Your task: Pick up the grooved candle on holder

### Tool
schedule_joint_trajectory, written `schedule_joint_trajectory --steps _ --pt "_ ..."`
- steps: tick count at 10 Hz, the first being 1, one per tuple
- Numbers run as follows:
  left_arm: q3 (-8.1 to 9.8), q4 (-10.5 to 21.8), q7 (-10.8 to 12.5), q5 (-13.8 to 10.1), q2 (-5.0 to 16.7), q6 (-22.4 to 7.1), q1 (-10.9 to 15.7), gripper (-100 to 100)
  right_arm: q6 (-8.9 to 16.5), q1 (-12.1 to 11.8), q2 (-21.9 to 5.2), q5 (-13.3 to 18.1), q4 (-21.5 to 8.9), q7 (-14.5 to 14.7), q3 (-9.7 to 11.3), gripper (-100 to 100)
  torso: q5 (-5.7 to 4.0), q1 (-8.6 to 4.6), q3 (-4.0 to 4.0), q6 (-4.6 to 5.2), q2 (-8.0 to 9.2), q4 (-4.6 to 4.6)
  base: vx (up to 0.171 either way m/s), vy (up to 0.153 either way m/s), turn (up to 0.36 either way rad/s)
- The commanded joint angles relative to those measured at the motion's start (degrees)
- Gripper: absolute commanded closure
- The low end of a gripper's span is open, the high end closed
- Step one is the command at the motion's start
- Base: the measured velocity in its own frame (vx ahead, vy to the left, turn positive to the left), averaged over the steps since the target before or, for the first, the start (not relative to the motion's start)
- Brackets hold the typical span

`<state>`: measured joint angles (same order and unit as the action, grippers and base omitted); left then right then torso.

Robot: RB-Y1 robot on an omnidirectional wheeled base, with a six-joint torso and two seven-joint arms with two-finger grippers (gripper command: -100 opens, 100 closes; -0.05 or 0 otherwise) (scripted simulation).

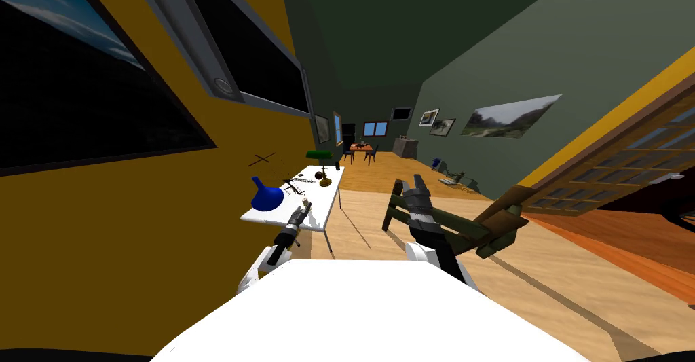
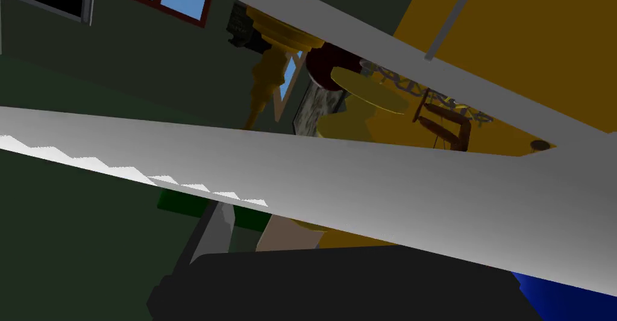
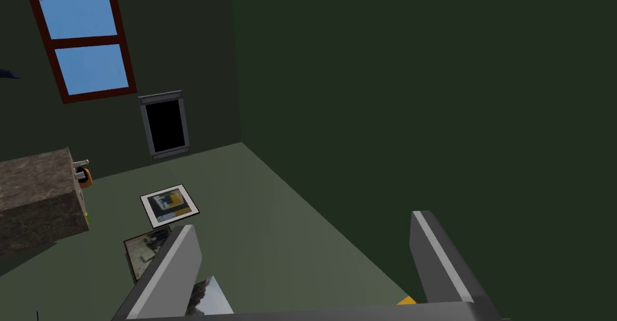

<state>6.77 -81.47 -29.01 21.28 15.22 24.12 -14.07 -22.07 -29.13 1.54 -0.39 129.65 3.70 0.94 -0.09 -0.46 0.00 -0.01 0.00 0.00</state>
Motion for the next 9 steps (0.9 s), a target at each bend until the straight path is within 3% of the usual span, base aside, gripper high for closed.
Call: schedule_joint_trajectory --steps 1,2,4,5,6,7,8,9 --pt "2.86 2.9 1.8 -0.5 2.1 2.9 -0.4 -100 0.0 0.0 0.0 0.0 0.0 0.0 0.0 0 0.00 0.00 0.00 0.00 0.00 0.00 0.015 -0.139 -0.157" --pt "4.88 6.2 3.3 -0.8 3.9 5.2 -0.7 -100 0.0 0.0 0.0 0.0 0.0 0.0 0.0 0 -0.01 -0.04 -0.02 0.02 -0.03 0.00 0.030 -0.170 -0.269" --pt "5.48 6.6 3.3 -0.8 3.9 5.7 -0.7 -100 0.0 0.0 0.0 0.0 0.0 0.0 0.0 0 -0.02 -0.02 -0.01 -0.01 -0.03 0.00 0.010 -0.079 -0.031" --pt "7.83 8.7 4.8 -1.2 5.6 8.0 -1.0 -100 0.0 0.0 0.0 0.0 0.0 0.0 0.0 0 0.04 0.24 0.01 -0.01 0.02 0.01 0.007 -0.062 -0.205" --pt "7.83 9.3 4.8 -1.2 5.6 8.0 -1.0 -100 0.0 0.0 0.0 0.0 0.0 0.0 0.0 0 0.04 0.22 0.02 0.03 0.02 0.01 0.006 -0.059 -0.098" --pt "10.18 10.9 6.3 -1.5 7.4 10.0 -1.3 -100 0.0 0.0 0.0 0.0 0.0 0.0 0.0 0 0.05 0.24 0.02 -0.01 0.03 0.01 0.009 -0.093 -0.155" --pt "10.18 11.9 6.3 -1.5 7.4 10.2 -1.3 -100 0.0 0.0 0.0 0.0 0.0 0.0 0.0 0 0.02 0.15 0.02 0.01 0.03 0.01 0.024 -0.081 -0.085" --pt "12.53 14.4 7.7 -1.9 9.2 12.5 -1.5 -100 0.0 0.0 0.0 0.0 0.0 0.0 0.0 0 0.04 0.16 -0.01 0.00 -0.02 0.00 0.032 -0.099 -0.169"
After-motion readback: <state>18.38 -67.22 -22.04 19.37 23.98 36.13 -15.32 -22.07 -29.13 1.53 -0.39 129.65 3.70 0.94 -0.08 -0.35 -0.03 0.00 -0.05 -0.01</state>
